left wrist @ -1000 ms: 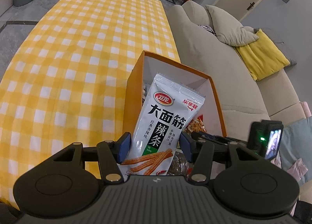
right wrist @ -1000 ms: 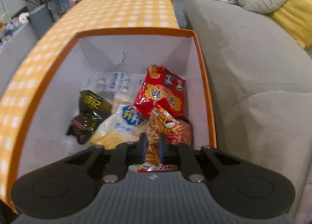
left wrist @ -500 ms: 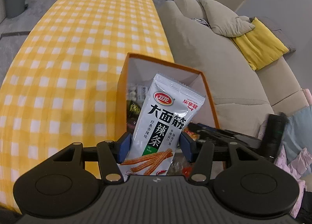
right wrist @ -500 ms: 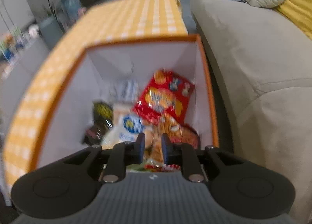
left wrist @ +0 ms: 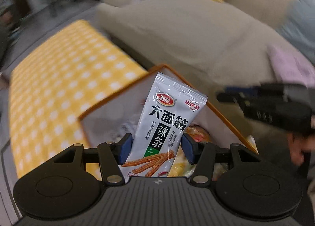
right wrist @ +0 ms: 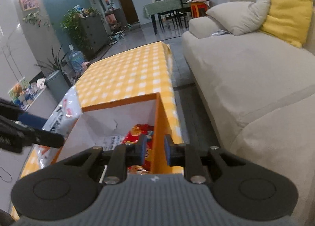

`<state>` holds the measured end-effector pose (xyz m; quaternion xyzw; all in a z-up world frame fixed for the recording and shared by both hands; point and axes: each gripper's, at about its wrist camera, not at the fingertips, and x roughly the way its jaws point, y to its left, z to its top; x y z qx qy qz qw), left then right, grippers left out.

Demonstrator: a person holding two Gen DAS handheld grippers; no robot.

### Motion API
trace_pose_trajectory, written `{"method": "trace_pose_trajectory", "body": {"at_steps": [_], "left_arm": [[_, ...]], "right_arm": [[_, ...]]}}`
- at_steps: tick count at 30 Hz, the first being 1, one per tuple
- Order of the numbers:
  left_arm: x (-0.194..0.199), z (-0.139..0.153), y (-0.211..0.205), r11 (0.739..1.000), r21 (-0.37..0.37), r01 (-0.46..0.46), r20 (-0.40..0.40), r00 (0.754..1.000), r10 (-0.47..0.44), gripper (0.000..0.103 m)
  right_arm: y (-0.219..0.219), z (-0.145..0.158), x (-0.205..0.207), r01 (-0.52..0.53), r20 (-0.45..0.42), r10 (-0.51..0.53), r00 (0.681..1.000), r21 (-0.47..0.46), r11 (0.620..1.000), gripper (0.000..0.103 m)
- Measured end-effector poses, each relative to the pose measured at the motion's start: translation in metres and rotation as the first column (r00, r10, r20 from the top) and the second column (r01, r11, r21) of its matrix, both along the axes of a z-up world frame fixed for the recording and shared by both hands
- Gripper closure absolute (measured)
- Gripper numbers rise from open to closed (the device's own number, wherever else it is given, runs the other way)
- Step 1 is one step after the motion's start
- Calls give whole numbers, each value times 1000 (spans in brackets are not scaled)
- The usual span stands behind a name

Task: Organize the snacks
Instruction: 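Lower the spicy-strip packet into the box and open the left tool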

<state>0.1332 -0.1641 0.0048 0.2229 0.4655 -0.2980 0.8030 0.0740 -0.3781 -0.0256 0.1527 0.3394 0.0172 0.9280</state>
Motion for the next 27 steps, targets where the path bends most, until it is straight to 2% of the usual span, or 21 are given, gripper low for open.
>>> {"method": "trace_pose_trajectory", "body": {"at_steps": [2, 4, 7, 11, 14, 17, 20, 26, 27], "left_arm": [[3, -6, -11, 997, 34, 65, -14, 998, -64, 41], [4, -13, -22, 987, 100, 123, 21, 992, -125, 41], [9, -28, -35, 954, 227, 198, 73, 973, -220, 41], [25, -50, -42, 919, 319, 232, 68, 962, -266, 41], [40, -70, -44, 894, 366, 259, 51, 954, -297, 41], [50, -81, -43, 880, 379, 287, 35, 946, -323, 41], [61, -88, -43, 870, 387, 305, 12, 942, -335, 41], [66, -106, -48, 829, 429, 358, -22, 922, -387, 42], [67, -108, -48, 825, 434, 363, -25, 920, -391, 42]], "right_arm": [[-8, -1, -4, 33, 7, -33, 999, 34, 999, 85], [-16, -1, -7, 48, 18, -50, 999, 72, 996, 85], [-24, -4, -6, 75, 16, -77, 997, 107, 991, 85], [-28, -13, -5, 123, -10, -123, 992, 108, 986, 83], [-33, -15, -3, 141, -28, -138, 990, 121, 983, 83], [-38, -18, -2, 159, -44, -155, 987, 131, 978, 82], [-40, -22, 1, 181, -72, -173, 982, 126, 975, 77], [-37, -28, 9, 195, -110, -186, 976, 78, 978, 77], [-36, -28, 9, 199, -108, -192, 976, 61, 978, 72]]}}
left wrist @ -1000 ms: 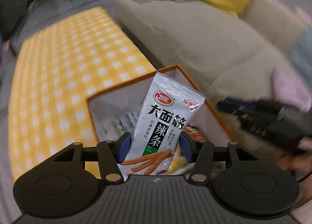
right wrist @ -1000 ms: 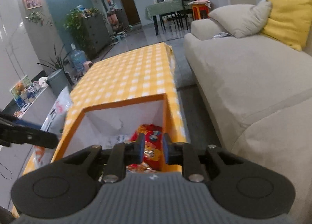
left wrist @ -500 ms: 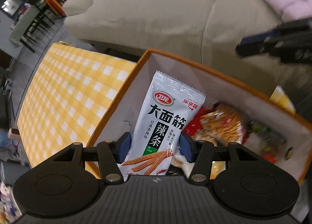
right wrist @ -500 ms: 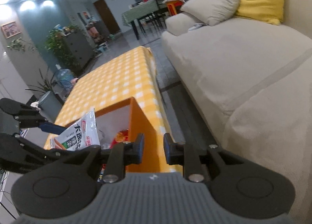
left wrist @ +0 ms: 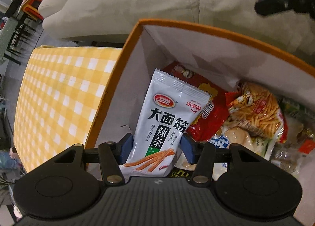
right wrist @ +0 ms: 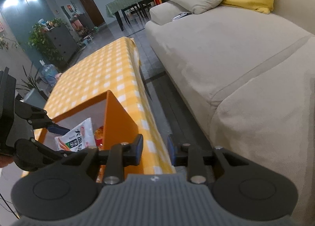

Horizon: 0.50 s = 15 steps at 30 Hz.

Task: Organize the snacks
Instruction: 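Lower the spicy-strip packet into the box and open the left tool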

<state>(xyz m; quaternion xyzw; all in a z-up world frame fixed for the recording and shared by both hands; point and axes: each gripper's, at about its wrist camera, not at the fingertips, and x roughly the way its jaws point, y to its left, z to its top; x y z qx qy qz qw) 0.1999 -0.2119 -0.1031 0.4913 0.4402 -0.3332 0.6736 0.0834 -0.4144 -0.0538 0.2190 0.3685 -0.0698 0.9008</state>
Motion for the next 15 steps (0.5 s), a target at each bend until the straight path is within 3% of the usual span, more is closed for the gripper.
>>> {"method": "trace_pose_trajectory", "body": {"at_steps": [2, 6, 15], "left_arm": [[6, -4, 1, 1000, 16, 10, -9, 1000, -10, 42], [19, -12, 3, 999, 48, 22, -9, 1000, -22, 42], [17, -12, 7, 997, 55, 63, -30, 998, -61, 20]], "right_arm": [[3, 4, -2, 8, 17, -8, 1000, -54, 998, 63], [4, 7, 0, 2, 32, 0, 999, -72, 997, 63], [7, 1, 3, -6, -19, 4, 1000, -87, 996, 62]]}}
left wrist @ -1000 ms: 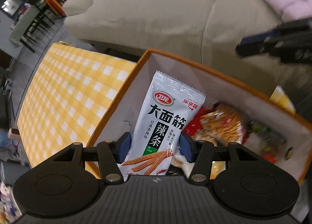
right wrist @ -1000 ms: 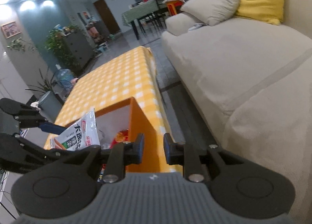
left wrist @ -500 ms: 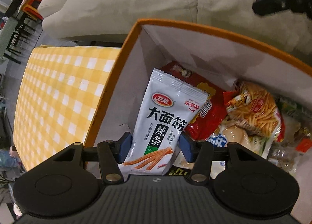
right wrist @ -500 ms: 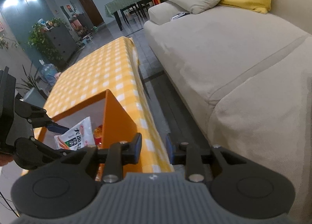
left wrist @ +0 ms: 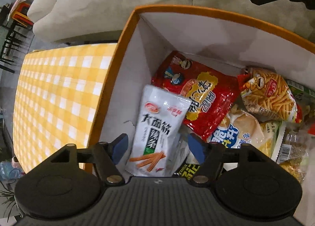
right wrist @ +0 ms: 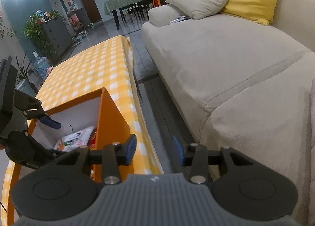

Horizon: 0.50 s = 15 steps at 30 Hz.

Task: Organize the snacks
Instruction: 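Lower the spicy-strip packet into the box and open the left tool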

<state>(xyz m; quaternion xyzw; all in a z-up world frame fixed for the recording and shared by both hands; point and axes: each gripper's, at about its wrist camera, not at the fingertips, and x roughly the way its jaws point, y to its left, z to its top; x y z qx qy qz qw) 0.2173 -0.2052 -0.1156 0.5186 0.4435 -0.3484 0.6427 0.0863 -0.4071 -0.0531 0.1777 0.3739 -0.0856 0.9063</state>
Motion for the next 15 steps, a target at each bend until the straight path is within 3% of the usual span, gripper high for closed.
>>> {"method": "trace_pose_trajectory", "body": {"at_steps": [5, 15], "left_arm": [[2, 7, 1, 999, -8, -42, 49, 998, 43, 18], [-22, 58, 14, 990, -63, -122, 120, 984, 129, 12]], "right_arm": [[1, -3, 3, -1, -23, 1, 1000, 13, 1000, 61], [2, 1, 3, -6, -47, 4, 999, -47, 999, 46]]}}
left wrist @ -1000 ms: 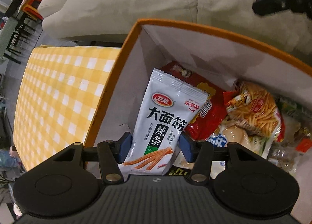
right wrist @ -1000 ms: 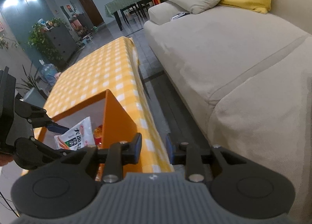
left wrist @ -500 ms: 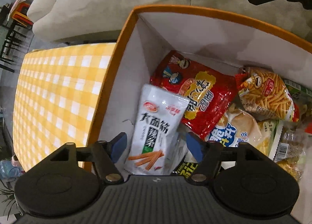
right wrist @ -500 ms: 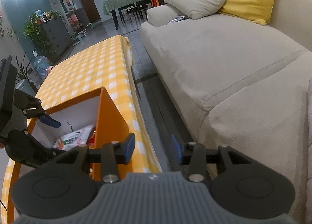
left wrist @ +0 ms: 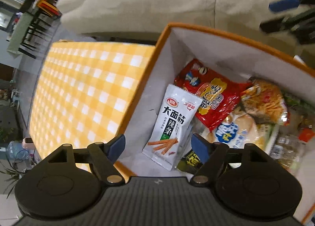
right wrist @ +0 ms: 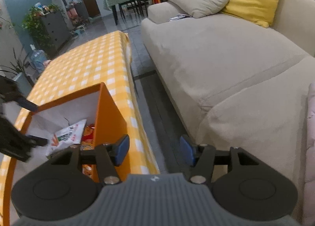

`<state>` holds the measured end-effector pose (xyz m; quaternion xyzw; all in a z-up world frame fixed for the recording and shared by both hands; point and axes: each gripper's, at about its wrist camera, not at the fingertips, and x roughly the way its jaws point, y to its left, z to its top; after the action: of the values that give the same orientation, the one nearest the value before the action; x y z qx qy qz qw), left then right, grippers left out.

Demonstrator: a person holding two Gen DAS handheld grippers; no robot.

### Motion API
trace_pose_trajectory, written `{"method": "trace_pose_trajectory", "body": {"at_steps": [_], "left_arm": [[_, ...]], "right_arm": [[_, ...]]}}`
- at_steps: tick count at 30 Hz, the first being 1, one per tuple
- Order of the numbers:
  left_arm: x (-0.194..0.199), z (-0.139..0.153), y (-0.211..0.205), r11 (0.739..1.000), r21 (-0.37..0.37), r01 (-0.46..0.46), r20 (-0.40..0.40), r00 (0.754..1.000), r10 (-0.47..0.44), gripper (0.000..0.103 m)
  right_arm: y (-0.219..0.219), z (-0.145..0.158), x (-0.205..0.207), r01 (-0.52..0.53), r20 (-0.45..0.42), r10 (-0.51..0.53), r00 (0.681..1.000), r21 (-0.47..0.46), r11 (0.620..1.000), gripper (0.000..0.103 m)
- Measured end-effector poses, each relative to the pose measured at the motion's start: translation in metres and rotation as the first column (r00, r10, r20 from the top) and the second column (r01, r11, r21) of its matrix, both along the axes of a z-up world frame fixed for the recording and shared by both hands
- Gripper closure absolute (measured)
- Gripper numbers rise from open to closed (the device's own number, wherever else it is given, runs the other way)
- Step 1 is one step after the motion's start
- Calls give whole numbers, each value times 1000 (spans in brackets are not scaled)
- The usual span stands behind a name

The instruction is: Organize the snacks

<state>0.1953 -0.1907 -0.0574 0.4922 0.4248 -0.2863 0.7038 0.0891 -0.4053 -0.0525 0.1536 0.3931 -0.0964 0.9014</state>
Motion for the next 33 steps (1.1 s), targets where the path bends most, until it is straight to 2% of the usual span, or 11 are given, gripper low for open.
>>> {"method": "trace_pose_trajectory", "body": {"at_steps": [6, 10, 12, 13, 15, 18, 20, 22, 27, 31, 33], "left_arm": [[-55, 32, 17, 982, -149, -119, 66, 989, 130, 11], [-98, 44, 26, 934, -285, -217, 80, 965, 249, 10], [-112, 46, 33, 878, -356, -320, 42, 933, 357, 10], [-119, 47, 36, 842, -416, -344, 29, 920, 390, 9], [-132, 47, 45, 754, -488, -439, -6, 866, 500, 7], [-148, 44, 55, 651, -537, -536, -114, 811, 574, 7], [-157, 44, 61, 584, -565, -583, -165, 773, 613, 7], [-167, 44, 66, 543, -572, -614, -185, 742, 645, 7], [-190, 52, 83, 436, -578, -690, -260, 662, 703, 7], [-199, 54, 91, 401, -570, -717, -254, 618, 744, 7], [-202, 58, 92, 398, -543, -739, -265, 601, 754, 7]], "right_arm": [[2, -14, 3, 28, -107, -29, 994, -13, 1000, 45], [11, -4, -2, -1, -89, -3, 996, -51, 999, 41], [16, 3, -6, -13, -72, 8, 997, -70, 997, 39], [18, 6, -9, -17, -64, 12, 998, -78, 997, 39], [23, 14, -15, -17, -51, 12, 999, -83, 996, 39], [29, 25, -23, -33, -24, 32, 999, -65, 997, 38], [38, 33, -31, -69, -12, 68, 998, -75, 995, 32], [48, 37, -40, -103, -8, 102, 995, -91, 990, 18], [65, 41, -58, -159, -34, 157, 987, -55, 986, 18], [74, 50, -75, -176, -54, 172, 984, -74, 982, 16], [80, 50, -86, -180, -87, 172, 981, -102, 978, 13]]}}
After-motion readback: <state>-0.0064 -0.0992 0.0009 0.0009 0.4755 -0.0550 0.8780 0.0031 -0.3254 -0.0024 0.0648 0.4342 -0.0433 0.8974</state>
